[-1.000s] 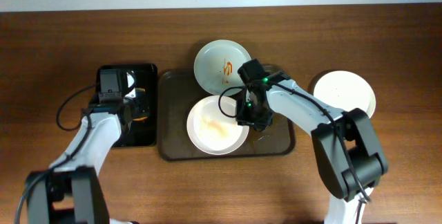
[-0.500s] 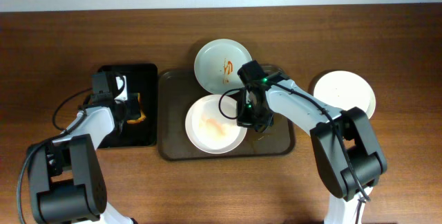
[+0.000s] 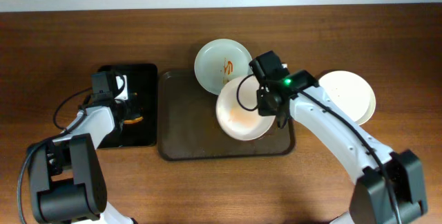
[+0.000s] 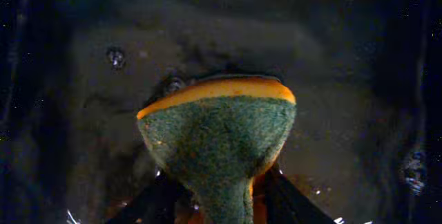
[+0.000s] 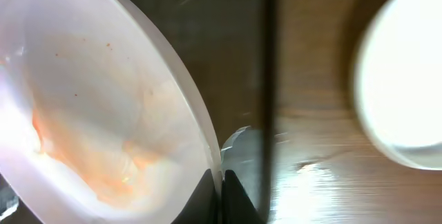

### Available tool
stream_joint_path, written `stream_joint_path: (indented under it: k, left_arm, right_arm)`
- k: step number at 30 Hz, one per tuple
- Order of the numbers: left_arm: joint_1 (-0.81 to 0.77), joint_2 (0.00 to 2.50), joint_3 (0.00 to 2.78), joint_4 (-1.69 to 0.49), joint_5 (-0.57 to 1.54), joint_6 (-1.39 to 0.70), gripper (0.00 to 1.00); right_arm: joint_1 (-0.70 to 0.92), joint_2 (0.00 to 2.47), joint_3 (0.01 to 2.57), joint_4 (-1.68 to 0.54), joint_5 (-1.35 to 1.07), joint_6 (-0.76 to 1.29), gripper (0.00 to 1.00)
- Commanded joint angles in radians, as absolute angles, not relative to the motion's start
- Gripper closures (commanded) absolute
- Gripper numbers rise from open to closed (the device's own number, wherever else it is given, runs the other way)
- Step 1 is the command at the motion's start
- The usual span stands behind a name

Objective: Clean dirty plates on tray and stack at the side
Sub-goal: 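Lift the front-left plate with the right gripper and stack it on the right plate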

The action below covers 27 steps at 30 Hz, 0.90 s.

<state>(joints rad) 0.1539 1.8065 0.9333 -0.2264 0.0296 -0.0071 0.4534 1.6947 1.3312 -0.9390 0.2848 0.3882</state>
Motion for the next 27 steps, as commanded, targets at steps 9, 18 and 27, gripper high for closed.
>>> stream_joint_path:
  k: [9, 18, 27]
  left_arm:
    - [0.160, 1.845, 0.921, -0.240, 0.038, -0.014, 0.52]
    - [0.160, 1.845, 0.921, -0.240, 0.038, -0.014, 0.51]
    - [0.160, 1.845, 0.921, -0.239, 0.038, -0.014, 0.50]
  right_arm:
    - [0.669, 1.637, 1.328, -0.932, 0.939, 0.371, 0.96]
    - [0.694, 1.637, 1.328, -0.928, 1.014, 0.371, 0.96]
    - [0.693, 1.637, 1.328, -0.929, 1.121, 0.348, 0.96]
